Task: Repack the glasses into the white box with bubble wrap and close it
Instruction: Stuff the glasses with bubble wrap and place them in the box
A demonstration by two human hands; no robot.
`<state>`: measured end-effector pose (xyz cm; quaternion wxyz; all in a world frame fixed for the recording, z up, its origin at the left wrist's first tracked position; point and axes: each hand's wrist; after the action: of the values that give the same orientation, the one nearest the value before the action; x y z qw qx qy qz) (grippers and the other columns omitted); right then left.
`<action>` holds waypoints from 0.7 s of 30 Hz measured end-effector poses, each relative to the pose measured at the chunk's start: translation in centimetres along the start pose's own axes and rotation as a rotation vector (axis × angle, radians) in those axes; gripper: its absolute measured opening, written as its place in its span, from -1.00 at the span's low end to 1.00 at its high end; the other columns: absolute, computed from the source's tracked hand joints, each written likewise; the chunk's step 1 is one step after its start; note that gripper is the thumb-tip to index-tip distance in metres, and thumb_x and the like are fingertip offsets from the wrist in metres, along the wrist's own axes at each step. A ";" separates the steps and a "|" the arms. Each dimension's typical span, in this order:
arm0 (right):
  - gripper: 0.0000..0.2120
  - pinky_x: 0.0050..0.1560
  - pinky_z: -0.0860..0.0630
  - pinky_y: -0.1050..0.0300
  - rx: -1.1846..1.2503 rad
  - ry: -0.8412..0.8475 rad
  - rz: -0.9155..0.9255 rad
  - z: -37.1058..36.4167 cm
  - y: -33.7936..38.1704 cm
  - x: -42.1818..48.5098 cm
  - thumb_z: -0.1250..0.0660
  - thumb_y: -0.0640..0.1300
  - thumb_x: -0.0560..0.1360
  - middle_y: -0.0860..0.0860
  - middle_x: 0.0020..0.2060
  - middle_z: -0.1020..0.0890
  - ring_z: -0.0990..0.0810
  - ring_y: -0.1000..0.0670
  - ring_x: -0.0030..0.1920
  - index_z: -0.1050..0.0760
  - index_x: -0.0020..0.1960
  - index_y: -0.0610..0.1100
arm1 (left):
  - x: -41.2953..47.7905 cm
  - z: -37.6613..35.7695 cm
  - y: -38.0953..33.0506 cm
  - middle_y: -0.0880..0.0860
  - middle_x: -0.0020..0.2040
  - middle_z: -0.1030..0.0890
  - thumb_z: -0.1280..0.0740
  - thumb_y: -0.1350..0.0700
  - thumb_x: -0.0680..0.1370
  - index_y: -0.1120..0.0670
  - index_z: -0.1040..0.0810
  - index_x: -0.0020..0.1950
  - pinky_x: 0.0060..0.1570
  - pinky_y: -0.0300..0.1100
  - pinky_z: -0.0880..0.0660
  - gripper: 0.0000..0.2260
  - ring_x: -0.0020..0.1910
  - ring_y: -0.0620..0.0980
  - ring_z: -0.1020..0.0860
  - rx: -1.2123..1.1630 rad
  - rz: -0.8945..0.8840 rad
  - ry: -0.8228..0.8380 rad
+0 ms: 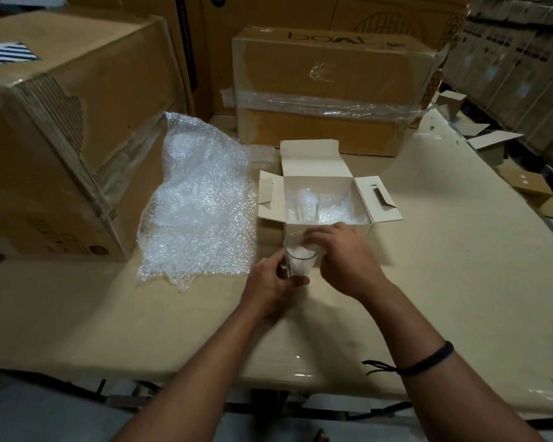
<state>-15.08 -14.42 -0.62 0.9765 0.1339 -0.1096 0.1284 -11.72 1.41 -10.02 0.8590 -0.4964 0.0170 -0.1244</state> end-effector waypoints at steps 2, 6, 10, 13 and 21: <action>-0.54 0.08 -0.44 0.03 0.211 -0.241 -0.132 -0.9 -1.3 -0.9 -0.15 -0.27 0.24 0.04 0.08 -0.64 -0.53 -0.09 0.04 -0.61 0.07 -0.08 | 0.1 0.0 0.1 -0.05 -0.22 -0.62 -0.51 -0.22 0.21 -0.04 -0.58 -0.03 -0.17 -0.08 -0.53 -0.56 -0.22 -0.03 -0.55 -0.011 0.038 0.012; -0.60 0.23 -0.40 0.04 0.213 -0.154 -0.365 -5.0 -4.6 -2.1 -0.14 -0.14 0.44 -0.10 0.21 -0.56 -0.50 -0.18 0.19 -0.52 0.22 -0.15 | -0.2 1.2 0.7 -0.05 0.01 -0.64 -0.53 0.20 0.36 0.01 -0.52 0.32 -0.06 -0.36 -0.47 -0.46 -0.09 -0.16 -0.57 -0.114 0.077 0.035; -0.59 0.39 -0.29 -0.08 0.061 0.050 -0.454 -8.0 -5.6 -2.3 -0.22 0.00 0.57 -0.15 0.47 -0.29 -0.32 -0.21 0.40 -0.38 0.36 -0.16 | 0.1 4.2 1.4 0.08 0.13 -0.63 -0.27 0.41 0.42 0.09 -0.57 0.24 0.04 -0.19 -0.49 -0.56 0.00 0.00 -0.55 -0.048 0.049 -0.326; -0.64 0.33 -0.32 -0.12 -0.089 0.007 -0.426 -9.3 -5.1 -2.7 -0.19 0.05 0.57 -0.15 0.43 -0.33 -0.38 -0.21 0.34 -0.42 0.27 -0.14 | 2.7 7.0 2.4 0.11 0.27 -0.55 -0.32 0.32 0.46 0.13 -0.55 0.27 0.27 -0.11 -0.31 -0.62 0.27 0.11 -0.44 0.236 0.028 -0.415; -0.72 0.12 -0.42 -0.06 -0.172 -0.068 -0.418 -9.5 -5.0 -2.4 -0.16 0.07 0.48 -0.06 0.02 -0.60 -0.54 -0.13 0.06 -0.52 -0.01 -0.08 | 9.3 11.6 5.8 0.06 0.53 -0.24 -0.29 0.23 0.52 -0.08 -0.21 0.52 0.35 0.12 -0.13 -0.40 0.45 0.12 -0.23 0.913 0.222 -0.267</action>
<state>-14.27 -16.86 -11.31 0.9855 0.0740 -0.1229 -0.0909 0.19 11.90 -8.25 0.9917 -0.0756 -0.0968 0.0383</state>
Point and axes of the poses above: each hand's wrist, its own x-axis towards the middle knuckle, its own z-axis out of the back of the hand, y = z × x
